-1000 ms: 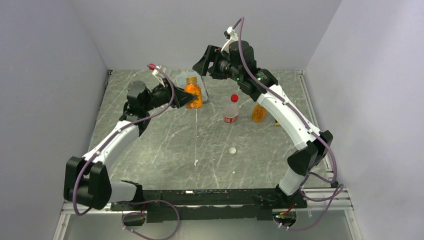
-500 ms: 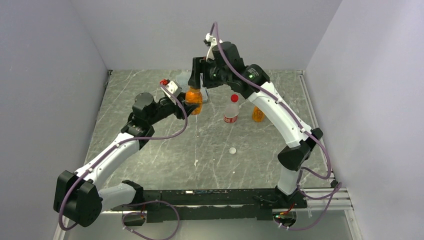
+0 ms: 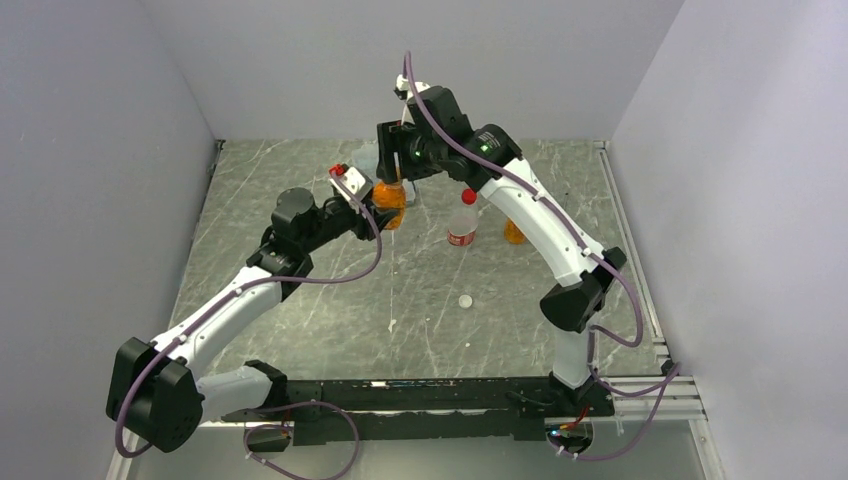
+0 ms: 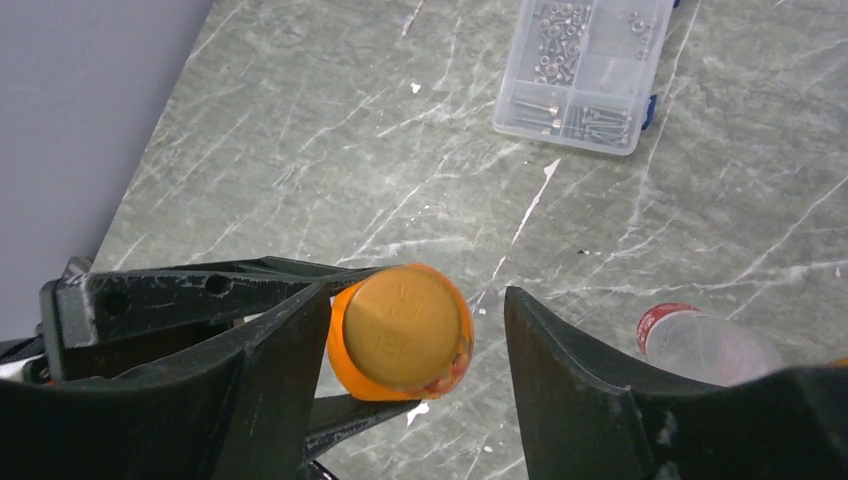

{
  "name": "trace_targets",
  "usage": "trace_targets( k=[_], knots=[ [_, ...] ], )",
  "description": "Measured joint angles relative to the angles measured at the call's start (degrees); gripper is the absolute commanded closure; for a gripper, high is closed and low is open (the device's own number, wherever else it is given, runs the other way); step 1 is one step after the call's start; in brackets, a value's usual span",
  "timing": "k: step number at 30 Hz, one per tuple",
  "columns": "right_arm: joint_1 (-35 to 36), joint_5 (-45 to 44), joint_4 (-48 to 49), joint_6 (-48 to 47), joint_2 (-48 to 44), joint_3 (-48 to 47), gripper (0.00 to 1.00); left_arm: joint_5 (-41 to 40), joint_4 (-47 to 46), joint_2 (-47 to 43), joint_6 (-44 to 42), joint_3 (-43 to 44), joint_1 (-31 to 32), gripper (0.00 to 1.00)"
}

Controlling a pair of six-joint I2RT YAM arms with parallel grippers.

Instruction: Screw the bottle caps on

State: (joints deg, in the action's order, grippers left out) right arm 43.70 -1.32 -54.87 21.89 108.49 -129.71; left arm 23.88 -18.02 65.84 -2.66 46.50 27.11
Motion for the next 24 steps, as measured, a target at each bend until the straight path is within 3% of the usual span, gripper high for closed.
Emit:
trace_targets(
  k=[4, 7, 8, 9, 11, 14, 18, 24],
  knots=[
    [0.0, 0.13, -0.44, -0.09, 1.62, -0.55, 0.45, -0.37, 0.07, 0.0, -0.37, 0.0, 0.24, 0.81],
    [0.13, 0.55, -0.61, 0.02, 2.1, -0.55, 0.61, -0.94, 0.68, 0.02, -0.63, -0.07, 0.26, 0.79],
    [0.24, 0.72, -0.63, -0.09, 2.12, -0.55, 0.7, -1.11, 0.76, 0.02, -0.74, -0.13, 0.33, 0.73],
    [0.35, 0.55, -0.79, 0.02, 2.12, -0.55, 0.77, -1.33, 0.83, 0.02, -0.74, -0.2, 0.44, 0.59],
    [0.33, 0.5, -0.76, 0.15, 2.12, -0.55, 0.85, -1.6, 0.81, 0.02, -0.7, -0.2, 0.48, 0.31],
    [0.39, 0.35, -0.68, 0.09, 2.12, -0.07, 0.9, -3.32, 2.71, 0.02, 0.37, 0.5, 0.74, 0.03],
    [0.76, -3.3, 2.43, -0.33, 0.2, 5.68, 0.9, -9.22, 10.6, -0.15, 4.7, 3.34, 0.72, 0.01],
    [1.4, -11.98, 12.59, -1.55, -4.11, 22.91, 0.9, -18.86, 25.07, -5.77, 10.01, 6.16, 0.63, 0.0]
  ],
)
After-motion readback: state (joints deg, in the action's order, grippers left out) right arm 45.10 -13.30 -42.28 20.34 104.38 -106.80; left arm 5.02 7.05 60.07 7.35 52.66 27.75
